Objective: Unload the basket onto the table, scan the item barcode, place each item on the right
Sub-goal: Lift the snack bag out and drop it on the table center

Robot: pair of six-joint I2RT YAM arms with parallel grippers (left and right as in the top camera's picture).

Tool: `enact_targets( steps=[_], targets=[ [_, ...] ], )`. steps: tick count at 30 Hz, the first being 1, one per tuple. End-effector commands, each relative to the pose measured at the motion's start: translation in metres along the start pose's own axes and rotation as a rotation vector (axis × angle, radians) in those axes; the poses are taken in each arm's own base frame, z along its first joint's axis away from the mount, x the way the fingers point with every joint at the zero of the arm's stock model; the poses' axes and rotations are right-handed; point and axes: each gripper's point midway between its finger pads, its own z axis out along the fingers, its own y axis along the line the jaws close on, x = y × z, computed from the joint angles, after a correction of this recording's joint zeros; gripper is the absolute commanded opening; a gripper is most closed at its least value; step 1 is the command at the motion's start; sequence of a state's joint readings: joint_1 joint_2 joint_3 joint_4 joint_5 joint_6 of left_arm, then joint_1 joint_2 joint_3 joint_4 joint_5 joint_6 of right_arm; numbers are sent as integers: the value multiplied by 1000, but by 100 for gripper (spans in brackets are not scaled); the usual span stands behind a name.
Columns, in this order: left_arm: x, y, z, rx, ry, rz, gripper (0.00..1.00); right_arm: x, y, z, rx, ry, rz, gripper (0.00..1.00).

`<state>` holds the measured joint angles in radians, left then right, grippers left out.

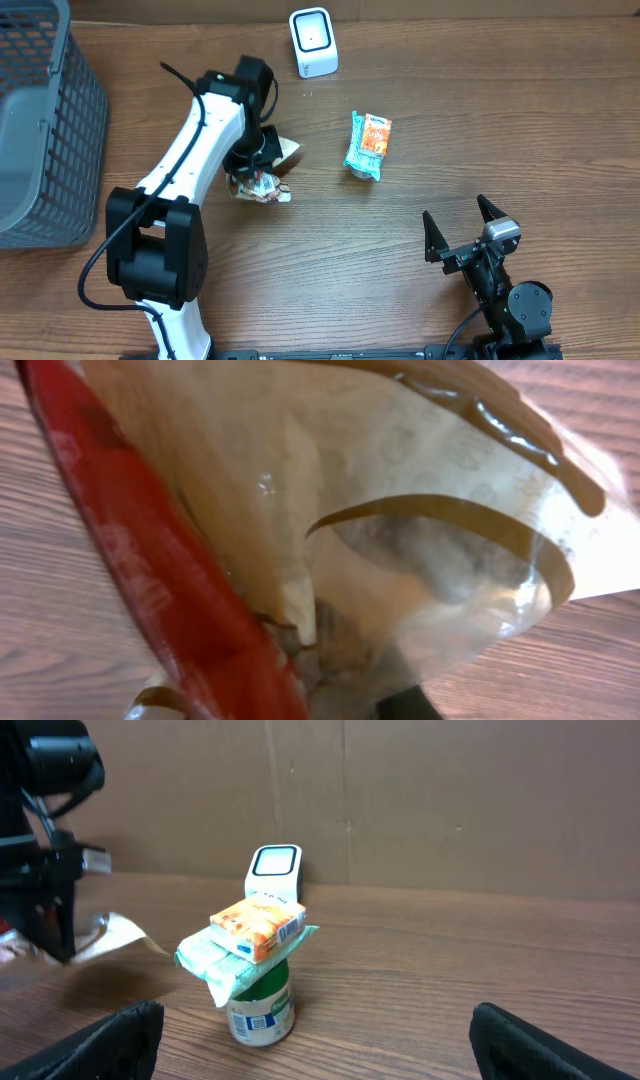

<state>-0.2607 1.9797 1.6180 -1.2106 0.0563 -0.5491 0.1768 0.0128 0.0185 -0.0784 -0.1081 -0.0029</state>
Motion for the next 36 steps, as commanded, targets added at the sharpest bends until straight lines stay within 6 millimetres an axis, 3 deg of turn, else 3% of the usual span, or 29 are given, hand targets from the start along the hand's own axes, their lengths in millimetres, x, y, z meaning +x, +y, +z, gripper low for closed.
enact_targets(
  steps=[1,2,3,8,14,18,22,30,36],
  targets=[
    [4,4,9,-16,4,-35,65,2,-2,0,6,-5,3,100],
    [5,5,10,-18,8,-33,77,2,-2,0,6,-5,3,100],
    [6,5,10,-19,9,-21,82,2,-2,0,6,-5,3,100],
    [5,5,10,-19,9,44,100,2,-2,0,6,-5,3,100],
    [-5,23,1,-90,-26,39,100,2,-2,0,6,-5,3,100],
    [-25,38,-23,-105,-71,-14,100,2,-2,0,6,-5,3,100],
    [-50,41,-40,-64,-152,-64,100,2,-2,0,6,-5,3,100],
    [-103,46,-55,1,-339,-123,100,2,-2,0,6,-5,3,100],
    [-115,43,-60,23,-388,-128,100,2,-2,0,6,-5,3,100]
  ],
)
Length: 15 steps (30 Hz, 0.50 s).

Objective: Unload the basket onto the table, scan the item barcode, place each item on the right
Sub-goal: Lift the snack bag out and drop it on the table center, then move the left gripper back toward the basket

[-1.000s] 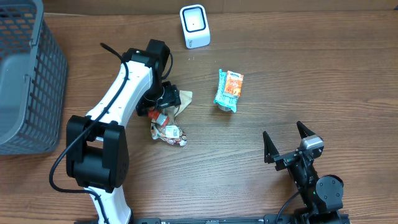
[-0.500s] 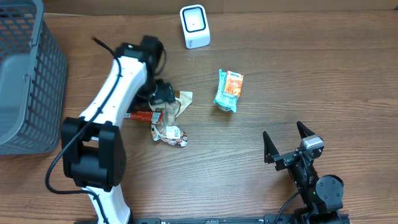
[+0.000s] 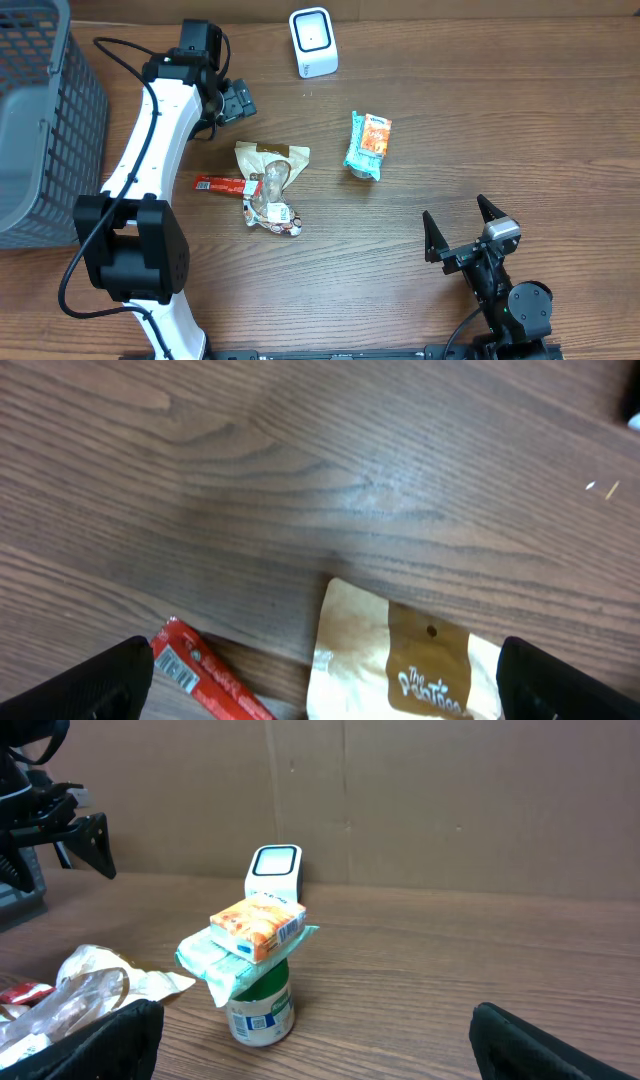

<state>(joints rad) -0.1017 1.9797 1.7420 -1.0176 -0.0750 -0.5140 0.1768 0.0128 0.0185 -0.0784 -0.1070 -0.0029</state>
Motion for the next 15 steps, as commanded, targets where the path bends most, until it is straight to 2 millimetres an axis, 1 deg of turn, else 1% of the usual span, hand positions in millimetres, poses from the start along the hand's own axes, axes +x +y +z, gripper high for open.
enact_targets(
  steps=[1,8,11,15],
  targets=[
    [-11,0,-8,-1,-39,0,100,2,-1,0,5,-5,3,100],
    [-22,18,-9,-91,-92,-11,100,2,-1,0,5,-5,3,100],
    [-28,34,-10,-143,-116,-28,100,2,-1,0,5,-5,3,100],
    [-40,59,-11,-206,-144,-68,100,2,-1,0,5,-5,3,100]
  ],
)
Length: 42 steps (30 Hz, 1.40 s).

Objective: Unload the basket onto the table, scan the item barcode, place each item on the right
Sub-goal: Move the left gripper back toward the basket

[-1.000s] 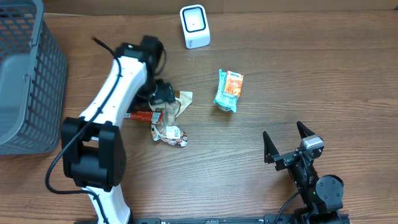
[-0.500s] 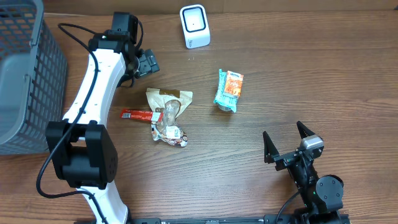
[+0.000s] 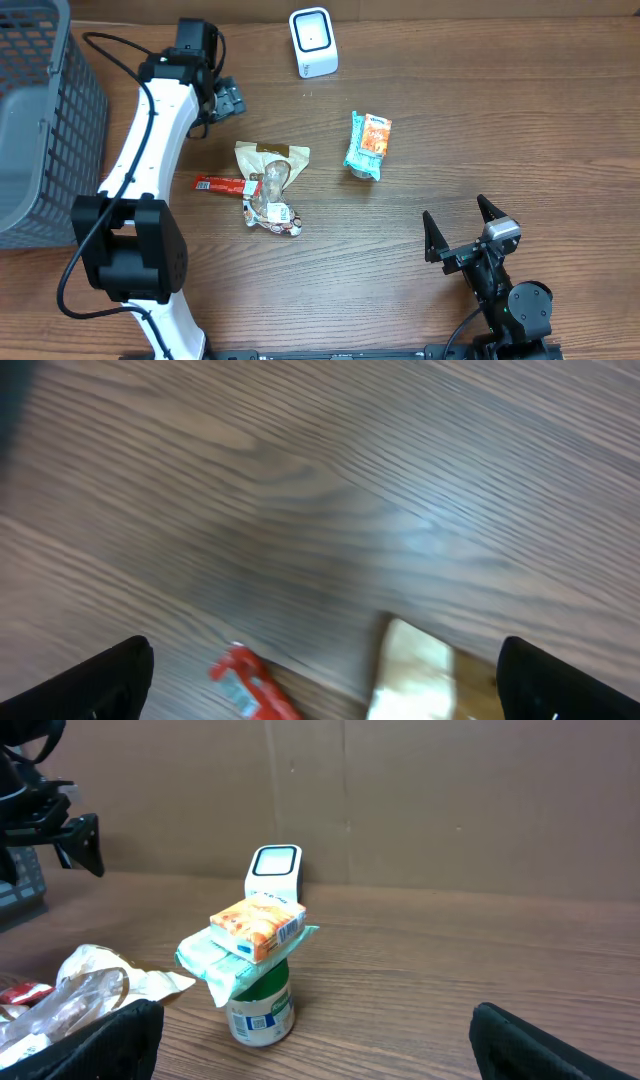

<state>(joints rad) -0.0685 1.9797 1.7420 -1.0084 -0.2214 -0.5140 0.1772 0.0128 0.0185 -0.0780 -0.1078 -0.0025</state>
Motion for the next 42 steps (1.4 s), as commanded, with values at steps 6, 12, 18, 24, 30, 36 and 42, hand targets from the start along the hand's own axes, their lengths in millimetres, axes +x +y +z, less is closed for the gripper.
enact_targets(
  steps=[6,12,18,24,30,36,42],
  targets=[
    [-33,62,2,-101,-53,-131,100,2,-2,0,6,-4,2,100],
    [-35,79,7,-62,-13,-189,100,2,-2,0,6,-4,3,100],
    [-35,78,7,-49,-9,-192,100,2,-2,0,6,-4,2,100],
    [-35,78,7,-50,-8,-192,100,2,-2,0,6,-4,2,100],
    [-35,78,7,-49,-8,-192,100,2,-2,0,6,-4,2,100],
    [-34,78,7,-50,-7,-192,100,2,-2,0,6,-4,3,100],
    [-34,78,7,-50,-7,-192,100,2,-2,0,6,-4,2,100]
  ],
)
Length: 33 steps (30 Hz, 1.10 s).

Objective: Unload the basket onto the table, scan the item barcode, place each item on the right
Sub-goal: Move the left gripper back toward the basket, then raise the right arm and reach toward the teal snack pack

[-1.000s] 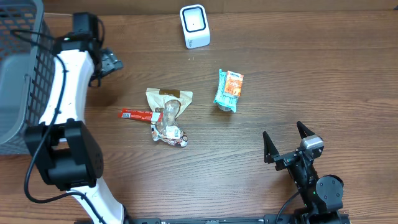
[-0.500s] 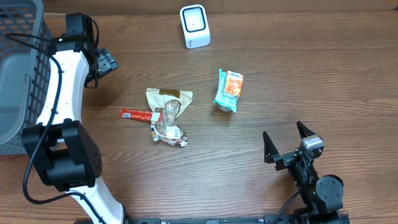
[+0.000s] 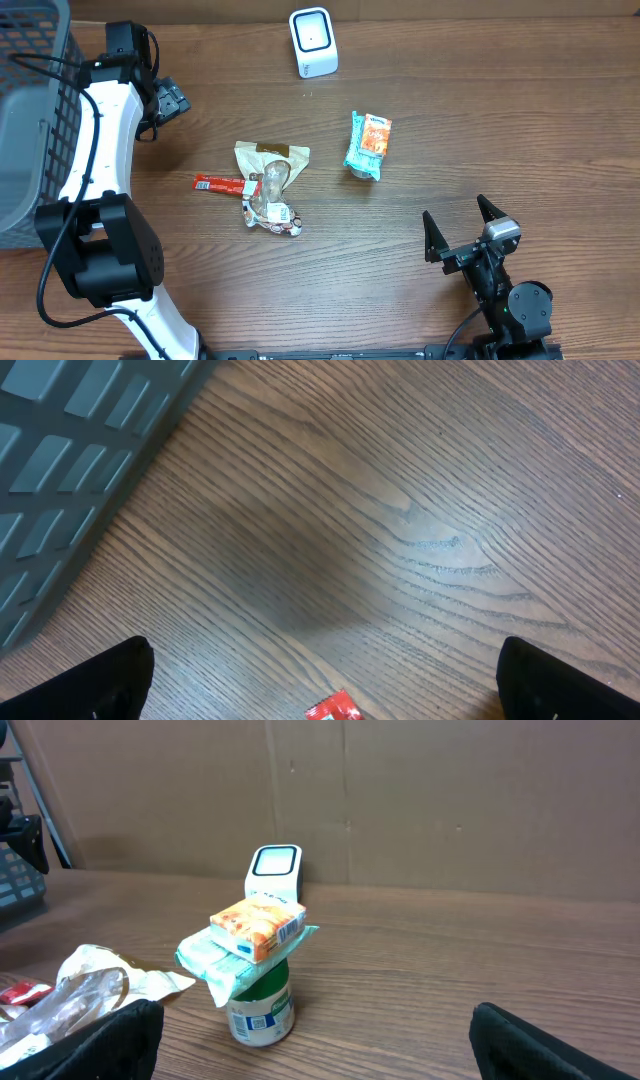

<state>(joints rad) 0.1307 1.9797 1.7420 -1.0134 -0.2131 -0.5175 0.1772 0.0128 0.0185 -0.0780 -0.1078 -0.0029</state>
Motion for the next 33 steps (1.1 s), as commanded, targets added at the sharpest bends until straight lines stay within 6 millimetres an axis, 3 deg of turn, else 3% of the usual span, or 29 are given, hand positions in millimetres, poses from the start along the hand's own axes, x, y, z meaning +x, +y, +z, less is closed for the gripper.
enact_targets(
  steps=[1,18,22,30,33],
  targets=[
    [-5,-6,-8,22,-18,-6,100,2,-2,0,6,-4,3,100],
    [-5,-6,-8,22,-18,-5,100,2,-2,0,6,-4,3,100],
    [-5,-6,-8,22,-18,-6,100,2,-23,-2,132,-3,-30,100],
    [-5,-6,-8,21,-18,-6,100,2,-25,-2,142,-4,-31,100],
    [-5,-6,-8,22,-18,-6,100,-13,-27,-3,157,-66,-33,100]
  ],
)
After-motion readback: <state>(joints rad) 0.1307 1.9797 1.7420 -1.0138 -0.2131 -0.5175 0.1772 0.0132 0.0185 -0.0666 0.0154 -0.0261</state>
